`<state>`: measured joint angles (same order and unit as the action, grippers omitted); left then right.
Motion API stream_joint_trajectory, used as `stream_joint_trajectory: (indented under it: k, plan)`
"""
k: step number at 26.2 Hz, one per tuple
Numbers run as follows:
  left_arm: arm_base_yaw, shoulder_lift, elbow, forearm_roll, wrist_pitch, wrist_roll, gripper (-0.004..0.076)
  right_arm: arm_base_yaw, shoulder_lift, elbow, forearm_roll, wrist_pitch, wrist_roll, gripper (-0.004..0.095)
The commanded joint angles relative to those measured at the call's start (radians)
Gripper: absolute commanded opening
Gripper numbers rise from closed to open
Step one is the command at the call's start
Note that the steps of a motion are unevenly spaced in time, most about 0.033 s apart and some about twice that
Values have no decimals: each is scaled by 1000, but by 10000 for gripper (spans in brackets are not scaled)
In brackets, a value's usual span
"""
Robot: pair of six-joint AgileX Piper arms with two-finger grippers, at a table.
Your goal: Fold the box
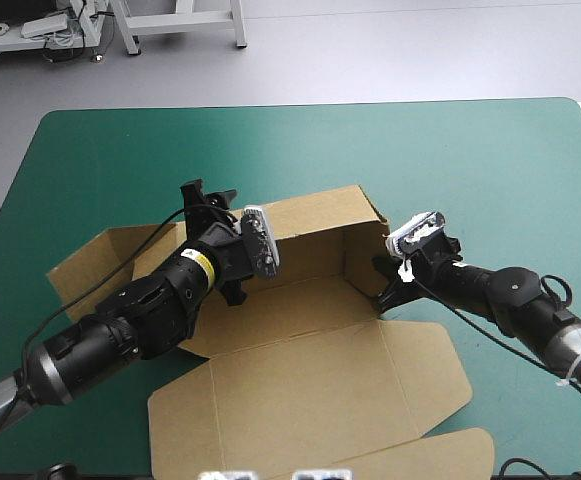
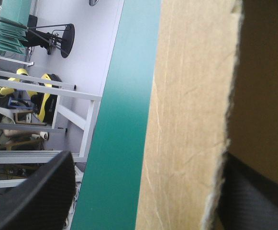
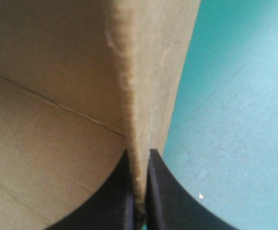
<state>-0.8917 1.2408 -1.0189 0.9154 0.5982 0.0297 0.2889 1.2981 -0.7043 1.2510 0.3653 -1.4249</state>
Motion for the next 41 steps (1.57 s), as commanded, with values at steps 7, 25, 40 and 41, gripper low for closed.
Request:
stream_joint_trajectory:
  k: [7,25,40,41]
  plan:
    - [-267,-48,-30,126,50,-12,567,-2,-16,-48,27,-116,-4,-18]
    - [-513,-50,-215,311,273,-3,15,-2,41,-88,23,-122,7,-18]
    - [122,-52,-507,-373,353,199,15,-2,10,-96,-45,-106,66,-18]
    - [169,-54,-514,-401,368,199,15,-2,2,-101,-74,-98,95,-18]
